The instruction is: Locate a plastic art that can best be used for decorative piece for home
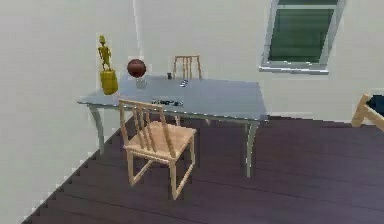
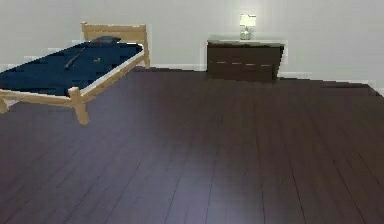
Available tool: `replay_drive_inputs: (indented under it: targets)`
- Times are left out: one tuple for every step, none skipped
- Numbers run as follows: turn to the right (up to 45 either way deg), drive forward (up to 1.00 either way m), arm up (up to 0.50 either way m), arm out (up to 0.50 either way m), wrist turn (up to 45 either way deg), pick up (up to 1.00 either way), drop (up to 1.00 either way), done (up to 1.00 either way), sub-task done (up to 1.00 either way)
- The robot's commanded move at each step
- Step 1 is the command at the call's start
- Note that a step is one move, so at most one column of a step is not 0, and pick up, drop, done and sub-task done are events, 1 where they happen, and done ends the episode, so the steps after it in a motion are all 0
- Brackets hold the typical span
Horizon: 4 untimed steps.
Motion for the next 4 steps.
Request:
replay_drive_inputs:
  targets:
    - [-39.0, 0.0, 0.0, 0.0, 0.0, 0.0, 0.0, 0.0, 0.0]
    - [0.0, 0.8, 0.0, 0.0, 0.0, 0.0, 0.0, 0.0, 0.0]
    - [24.0, 0.0, 0.0, 0.0, 0.0, 0.0, 0.0, 0.0, 0.0]
    - [0.0, 0.0, 0.0, 0.0, 0.0, 0.0, 0.0, 1.0, 0.0]
